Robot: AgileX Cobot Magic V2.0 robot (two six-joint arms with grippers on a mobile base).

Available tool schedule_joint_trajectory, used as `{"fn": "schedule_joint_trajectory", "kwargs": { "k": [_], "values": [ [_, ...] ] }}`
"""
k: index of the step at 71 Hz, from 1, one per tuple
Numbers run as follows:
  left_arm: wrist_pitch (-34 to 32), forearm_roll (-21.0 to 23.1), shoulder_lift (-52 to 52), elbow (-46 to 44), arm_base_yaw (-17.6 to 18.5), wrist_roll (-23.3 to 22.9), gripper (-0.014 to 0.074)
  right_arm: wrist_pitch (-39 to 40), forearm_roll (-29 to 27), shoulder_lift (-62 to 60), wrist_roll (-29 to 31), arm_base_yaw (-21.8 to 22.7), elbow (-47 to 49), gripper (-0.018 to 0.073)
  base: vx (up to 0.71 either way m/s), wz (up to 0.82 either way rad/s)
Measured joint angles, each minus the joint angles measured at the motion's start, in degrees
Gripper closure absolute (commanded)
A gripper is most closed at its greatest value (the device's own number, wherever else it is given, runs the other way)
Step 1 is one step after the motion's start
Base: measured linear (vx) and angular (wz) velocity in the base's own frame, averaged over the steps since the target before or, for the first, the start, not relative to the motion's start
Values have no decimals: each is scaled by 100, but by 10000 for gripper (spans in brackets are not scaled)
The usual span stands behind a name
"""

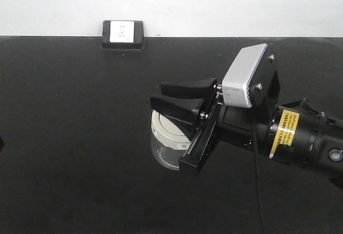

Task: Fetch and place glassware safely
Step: 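Hold the jar above the black worktop while the base approaches, then extend the right arm forward and lower the jar onto the worktop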

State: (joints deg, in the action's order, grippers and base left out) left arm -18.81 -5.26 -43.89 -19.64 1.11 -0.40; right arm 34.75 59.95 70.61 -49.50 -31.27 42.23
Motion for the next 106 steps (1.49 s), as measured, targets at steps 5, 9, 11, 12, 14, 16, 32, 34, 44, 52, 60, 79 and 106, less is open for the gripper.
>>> {"fn": "schedule_joint_trajectory", "kwargs": {
  "k": [5,9,11,12,14,16,32,34,44,52,60,79,106],
  "values": [
    [0,0,0,0,0,0,603,0,0,0,0,0,0,559,0,0],
    [0,0,0,0,0,0,603,0,0,0,0,0,0,559,0,0],
    [0,0,0,0,0,0,603,0,0,0,0,0,0,559,0,0],
    [0,0,0,0,0,0,603,0,0,0,0,0,0,559,0,0],
    [0,0,0,0,0,0,603,0,0,0,0,0,0,559,0,0],
    [0,0,0,0,0,0,603,0,0,0,0,0,0,559,0,0],
    [0,0,0,0,0,0,603,0,0,0,0,0,0,559,0,0],
    [0,0,0,0,0,0,603,0,0,0,0,0,0,559,0,0],
    [0,0,0,0,0,0,603,0,0,0,0,0,0,559,0,0],
    [0,0,0,0,0,0,603,0,0,0,0,0,0,559,0,0],
    [0,0,0,0,0,0,603,10,0,0,0,0,0,559,0,0],
    [0,0,0,0,0,0,603,-156,-44,0,17,0,0,559,0,0],
    [0,0,0,0,0,0,603,423,-117,864,349,744,0,559,0,0]
  ]
}}
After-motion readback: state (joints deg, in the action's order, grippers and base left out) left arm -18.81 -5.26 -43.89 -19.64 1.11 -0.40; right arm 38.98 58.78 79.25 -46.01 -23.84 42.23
